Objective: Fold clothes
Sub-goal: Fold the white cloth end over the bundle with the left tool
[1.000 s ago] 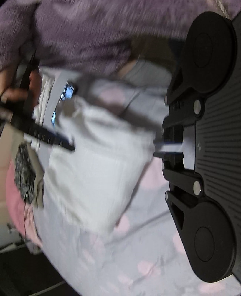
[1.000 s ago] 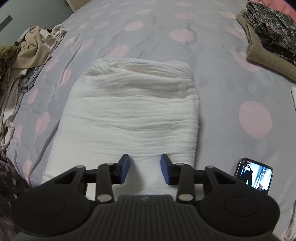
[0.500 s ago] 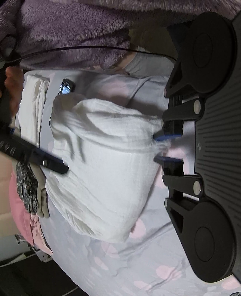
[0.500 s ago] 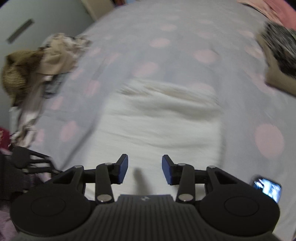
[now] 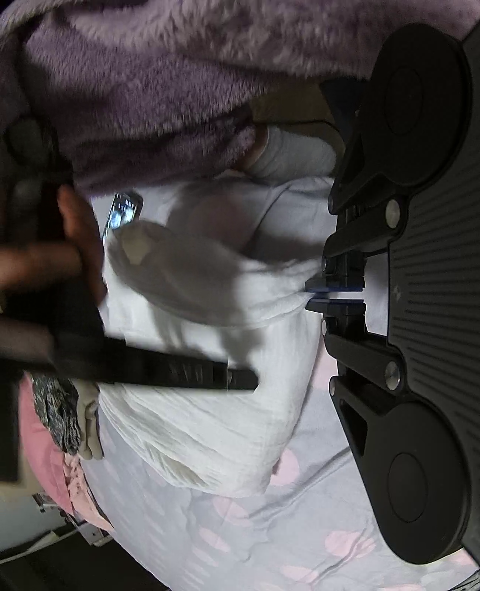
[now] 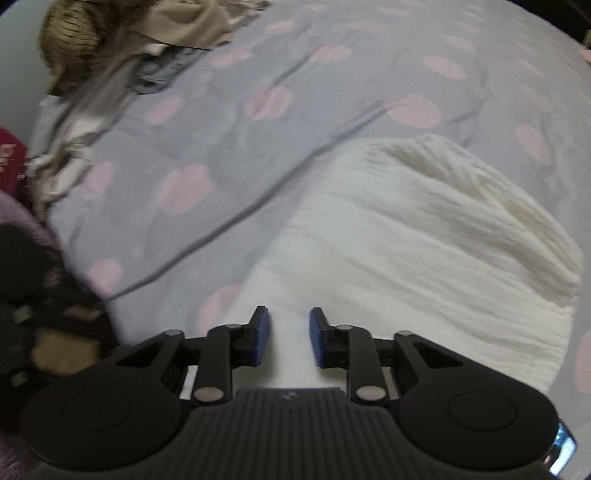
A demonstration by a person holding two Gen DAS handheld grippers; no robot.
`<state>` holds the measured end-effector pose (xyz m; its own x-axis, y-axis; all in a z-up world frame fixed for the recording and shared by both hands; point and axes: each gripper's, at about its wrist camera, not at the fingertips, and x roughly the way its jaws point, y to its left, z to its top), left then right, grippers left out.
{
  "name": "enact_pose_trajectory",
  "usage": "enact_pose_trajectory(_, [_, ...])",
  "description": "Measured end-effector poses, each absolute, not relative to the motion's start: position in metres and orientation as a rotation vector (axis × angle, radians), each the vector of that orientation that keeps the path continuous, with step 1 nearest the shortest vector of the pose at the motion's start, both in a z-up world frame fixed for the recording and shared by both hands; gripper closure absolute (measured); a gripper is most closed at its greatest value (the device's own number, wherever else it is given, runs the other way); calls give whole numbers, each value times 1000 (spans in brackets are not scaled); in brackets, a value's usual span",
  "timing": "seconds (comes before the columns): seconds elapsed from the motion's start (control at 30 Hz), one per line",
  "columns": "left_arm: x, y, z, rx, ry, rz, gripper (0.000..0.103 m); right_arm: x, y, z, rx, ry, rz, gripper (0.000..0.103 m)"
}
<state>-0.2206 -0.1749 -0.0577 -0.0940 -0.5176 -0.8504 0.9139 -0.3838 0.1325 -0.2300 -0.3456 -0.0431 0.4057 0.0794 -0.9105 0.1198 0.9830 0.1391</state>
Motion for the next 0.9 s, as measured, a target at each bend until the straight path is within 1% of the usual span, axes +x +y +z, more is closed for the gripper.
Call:
enact_pose_trajectory(0.03, [-223, -173, -56, 1066, 539, -1710, 102, -227, -349, -44, 190, 1154, -52, 84])
enact_pose_trajectory(0.17, [-232, -167, -53, 1064, 546, -1767, 102, -219, -360, -47, 208, 1164, -104, 86])
enact_pose_trajectory(0.3, [-246, -161, -53, 1081, 562, -1834, 103, -218, -364, -50, 229, 1180, -117, 90])
enact_pose_trajectory(0.47, [-257, -154, -61, 1125, 629, -1897, 103, -220, -368, -51, 256, 1191, -129, 91])
enact_pose_trajectory(0.5, [-252, -154, -61, 1103, 639, -1868, 103, -221, -369, -52, 261, 1193, -131, 91])
enact_pose_trajectory(0.57, [-236, -157, -58, 1036, 678, -1815, 103, -224, -371, -49, 273, 1188, -132, 85])
enact_pose_trajectory(0.6, [-227, -159, -55, 999, 690, -1781, 103, -229, -373, -42, 282, 1165, -129, 77])
enact_pose_trajectory(0.63, [-218, -161, -52, 960, 708, -1751, 99, -235, -376, -35, 291, 1137, -126, 67])
enact_pose_trajectory(0.67, [-209, -162, -49, 919, 731, -1725, 86, -241, -379, -28, 300, 1110, -123, 63])
enact_pose_trajectory(0.7, [-200, -165, -46, 872, 751, -1698, 79, -249, -384, -21, 315, 1080, -130, 60])
enact_pose_trajectory(0.73, [-190, -167, -44, 820, 769, -1671, 66, -257, -391, -14, 335, 1050, -145, 56])
enact_pose_trajectory(0.77, [-180, -170, -41, 768, 787, -1644, 56, -265, -398, -8, 354, 1020, -160, 55])
enact_pose_trajectory(0.9, [-139, -193, -38, 591, 871, -1491, 47, -297, -430, 4, 431, 949, -267, 44])
